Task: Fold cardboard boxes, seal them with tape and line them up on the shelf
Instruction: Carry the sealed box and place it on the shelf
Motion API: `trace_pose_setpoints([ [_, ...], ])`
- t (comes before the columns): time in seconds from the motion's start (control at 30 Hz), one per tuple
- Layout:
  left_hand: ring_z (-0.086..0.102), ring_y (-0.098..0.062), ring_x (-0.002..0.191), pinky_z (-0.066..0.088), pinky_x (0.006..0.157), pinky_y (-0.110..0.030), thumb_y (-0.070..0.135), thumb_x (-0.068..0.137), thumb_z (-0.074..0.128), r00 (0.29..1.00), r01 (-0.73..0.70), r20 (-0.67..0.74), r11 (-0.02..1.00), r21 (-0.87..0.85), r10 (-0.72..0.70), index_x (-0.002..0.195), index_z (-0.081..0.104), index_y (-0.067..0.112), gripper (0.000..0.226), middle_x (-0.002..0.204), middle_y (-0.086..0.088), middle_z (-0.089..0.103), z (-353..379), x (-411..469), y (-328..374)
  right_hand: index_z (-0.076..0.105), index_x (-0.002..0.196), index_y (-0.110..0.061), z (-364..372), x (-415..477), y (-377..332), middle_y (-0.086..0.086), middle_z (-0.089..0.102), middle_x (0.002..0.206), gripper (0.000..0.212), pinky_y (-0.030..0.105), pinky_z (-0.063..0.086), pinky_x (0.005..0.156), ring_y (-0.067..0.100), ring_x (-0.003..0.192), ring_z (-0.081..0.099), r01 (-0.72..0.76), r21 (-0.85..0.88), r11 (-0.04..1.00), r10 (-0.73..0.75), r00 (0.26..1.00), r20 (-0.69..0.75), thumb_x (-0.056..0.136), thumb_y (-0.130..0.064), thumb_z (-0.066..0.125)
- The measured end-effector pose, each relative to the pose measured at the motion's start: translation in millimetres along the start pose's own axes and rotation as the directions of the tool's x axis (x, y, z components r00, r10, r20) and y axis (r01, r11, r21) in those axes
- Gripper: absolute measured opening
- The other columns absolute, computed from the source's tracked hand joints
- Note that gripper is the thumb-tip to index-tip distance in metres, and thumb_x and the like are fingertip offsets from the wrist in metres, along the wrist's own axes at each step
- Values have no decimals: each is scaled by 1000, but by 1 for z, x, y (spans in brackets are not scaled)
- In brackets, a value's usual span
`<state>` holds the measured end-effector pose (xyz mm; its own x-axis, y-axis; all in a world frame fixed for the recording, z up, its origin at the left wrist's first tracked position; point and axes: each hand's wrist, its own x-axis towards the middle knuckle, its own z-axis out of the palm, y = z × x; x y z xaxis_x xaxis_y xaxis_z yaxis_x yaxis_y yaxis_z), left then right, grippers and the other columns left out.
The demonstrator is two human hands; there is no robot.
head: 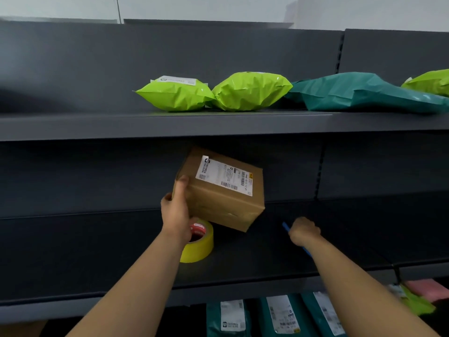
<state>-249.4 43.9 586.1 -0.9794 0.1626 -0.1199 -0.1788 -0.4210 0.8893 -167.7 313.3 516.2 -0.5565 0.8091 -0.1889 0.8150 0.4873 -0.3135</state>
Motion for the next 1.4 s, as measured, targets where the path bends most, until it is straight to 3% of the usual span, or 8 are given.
trace_pose_setpoints([
  [0.1,57,-28,113,48,97,-52,59,74,72,999,35,-6,998,-53,-35,138,39,21,81,125,-6,55,6,-10,-10,50,136,-6,-10,-5,3,13,54,132,40,30,48,90,25,110,55,108,327,939,-85,993,-84,98,-19,50],
  [0.2,58,-25,108,53,91,-48,56,77,71,999,45,-19,991,-122,-48,137,39,21,76,123,-4,55,21,-26,-20,50,135,-4,-31,-34,2,13,59,121,44,36,45,100,26,111,56,111,863,494,-167,986,-31,99,-29,48],
  [0.3,56,-22,105,52,93,-50,53,77,73,997,58,-30,978,-201,-66,139,34,25,79,120,-2,52,44,-47,-30,51,131,-21,-55,-68,8,17,56,124,62,50,44,101,32,118,53,-111,979,168,-388,906,169,87,-65,48],
  [0.8,60,-29,110,50,95,-52,70,62,74,960,196,156,956,220,-233,130,51,32,82,122,-5,61,86,-123,-57,57,104,-27,-117,-87,130,7,61,105,39,42,50,83,28,101,60,-145,952,270,-293,929,225,81,-58,60],
  [1.07,62,-28,102,55,67,-42,61,74,68,917,299,200,925,233,-346,120,57,26,59,115,-7,64,120,-167,-79,33,147,-25,-126,-108,166,4,51,139,86,49,41,100,23,118,52,-85,980,182,-309,941,139,78,-68,61],
  [1.17,64,-27,97,56,70,-43,60,77,67,899,332,233,924,193,-371,110,60,26,48,109,-6,66,140,-182,-93,19,151,-31,-126,-116,190,5,45,144,103,48,53,70,24,103,55,-82,984,156,-252,960,120,69,-67,70],
  [1.3,63,-28,99,57,81,-50,60,75,70,878,363,273,918,160,-394,117,57,24,57,111,-6,64,175,-202,-112,31,147,-32,-137,-118,229,2,46,144,83,59,44,98,30,124,47,-38,976,216,-241,966,91,78,-61,67],
  [1.4,62,-28,103,53,91,-53,60,79,66,867,340,321,923,178,-381,119,54,23,56,114,-5,63,207,-214,-127,45,138,-30,-148,-115,254,1,56,129,64,61,50,89,31,117,53,-9,964,264,-266,961,82,83,-57,63],
])
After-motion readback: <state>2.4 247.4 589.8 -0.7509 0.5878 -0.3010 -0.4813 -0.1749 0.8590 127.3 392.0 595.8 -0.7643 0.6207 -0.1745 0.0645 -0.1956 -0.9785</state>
